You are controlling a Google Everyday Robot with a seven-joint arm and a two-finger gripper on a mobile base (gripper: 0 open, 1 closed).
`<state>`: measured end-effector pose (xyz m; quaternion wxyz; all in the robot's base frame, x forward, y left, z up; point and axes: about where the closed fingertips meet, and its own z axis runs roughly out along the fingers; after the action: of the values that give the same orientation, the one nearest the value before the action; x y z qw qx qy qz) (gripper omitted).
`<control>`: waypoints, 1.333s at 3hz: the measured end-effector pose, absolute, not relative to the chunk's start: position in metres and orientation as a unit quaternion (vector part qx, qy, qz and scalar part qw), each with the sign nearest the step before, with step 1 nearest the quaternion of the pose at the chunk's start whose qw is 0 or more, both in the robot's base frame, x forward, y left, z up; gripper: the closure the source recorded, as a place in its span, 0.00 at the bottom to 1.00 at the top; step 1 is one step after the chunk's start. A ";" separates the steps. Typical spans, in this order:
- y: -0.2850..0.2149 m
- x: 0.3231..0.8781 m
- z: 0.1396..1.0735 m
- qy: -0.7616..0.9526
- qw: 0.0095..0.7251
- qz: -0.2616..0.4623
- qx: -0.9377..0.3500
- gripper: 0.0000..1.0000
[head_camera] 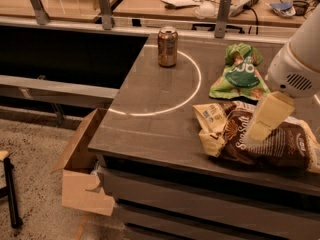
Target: Pick brown chip bag
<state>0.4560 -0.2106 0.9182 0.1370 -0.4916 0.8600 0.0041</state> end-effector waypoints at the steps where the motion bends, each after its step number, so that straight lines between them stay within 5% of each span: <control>1: -0.189 0.458 0.909 0.860 0.130 0.037 -0.492 0.00; 2: -0.175 0.456 0.901 0.855 0.140 0.079 -0.494 0.00; 4: -0.151 0.450 0.901 0.822 0.165 0.138 -0.528 0.42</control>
Offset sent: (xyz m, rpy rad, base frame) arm -0.0043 0.0491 -0.0249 0.2412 0.0926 0.0523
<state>0.4496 -0.1505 0.9009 0.1655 -0.5277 0.8216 0.1381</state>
